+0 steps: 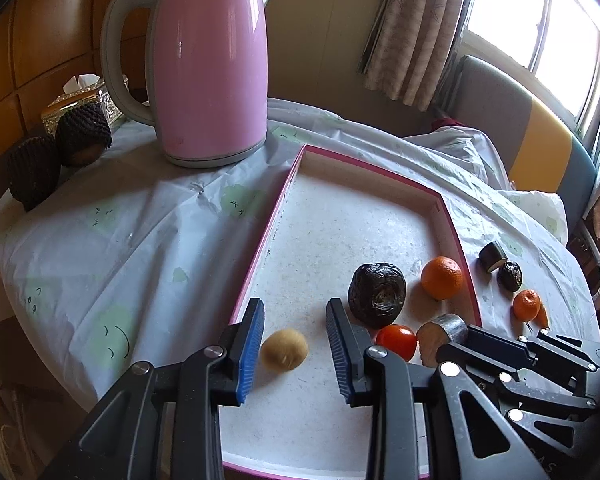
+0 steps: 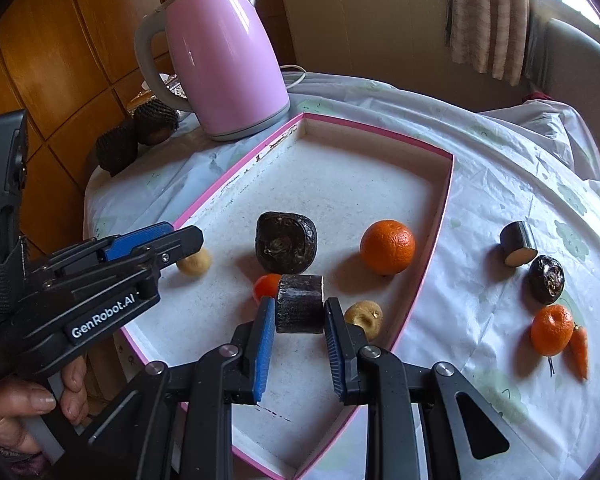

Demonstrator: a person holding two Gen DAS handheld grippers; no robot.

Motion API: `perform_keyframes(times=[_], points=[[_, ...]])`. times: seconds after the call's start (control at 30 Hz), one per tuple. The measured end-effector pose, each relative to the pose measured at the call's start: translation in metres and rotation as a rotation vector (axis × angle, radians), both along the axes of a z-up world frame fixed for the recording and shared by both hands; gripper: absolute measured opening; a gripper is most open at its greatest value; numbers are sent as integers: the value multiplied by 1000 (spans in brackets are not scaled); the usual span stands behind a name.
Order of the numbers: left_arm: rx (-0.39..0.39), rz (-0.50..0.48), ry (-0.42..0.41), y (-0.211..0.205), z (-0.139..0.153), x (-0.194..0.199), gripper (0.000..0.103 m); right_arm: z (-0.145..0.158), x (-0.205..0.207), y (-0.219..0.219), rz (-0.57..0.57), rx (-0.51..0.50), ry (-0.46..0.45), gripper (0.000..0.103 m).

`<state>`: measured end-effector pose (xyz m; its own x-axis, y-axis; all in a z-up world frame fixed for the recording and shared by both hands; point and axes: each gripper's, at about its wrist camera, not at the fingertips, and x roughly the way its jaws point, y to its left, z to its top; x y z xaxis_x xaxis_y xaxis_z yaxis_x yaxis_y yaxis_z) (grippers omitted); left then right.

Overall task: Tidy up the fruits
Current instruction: 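Lower the dark slice into the tray and open right while left releases the kiwi there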

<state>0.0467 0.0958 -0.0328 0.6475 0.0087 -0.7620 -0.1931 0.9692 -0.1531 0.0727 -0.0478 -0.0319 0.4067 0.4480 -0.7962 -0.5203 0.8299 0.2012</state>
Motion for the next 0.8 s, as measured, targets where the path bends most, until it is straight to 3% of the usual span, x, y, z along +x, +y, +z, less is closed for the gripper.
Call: perform_keyframes(times=[0.37, 0.63, 0.7, 0.8], points=[[18, -17, -21, -9, 9, -5, 34, -1, -4, -7, -31, 2, -10, 28], [23, -30, -29, -14, 13, -7, 34, 11, -14, -20, -77, 18, -85, 51], [23, -34, -28, -16, 13, -7, 34, 18, -20, -23, -95, 15, -139, 68], [26, -39, -28, -18, 13, -8, 34, 27, -28, -29, -123, 7, -208, 82]])
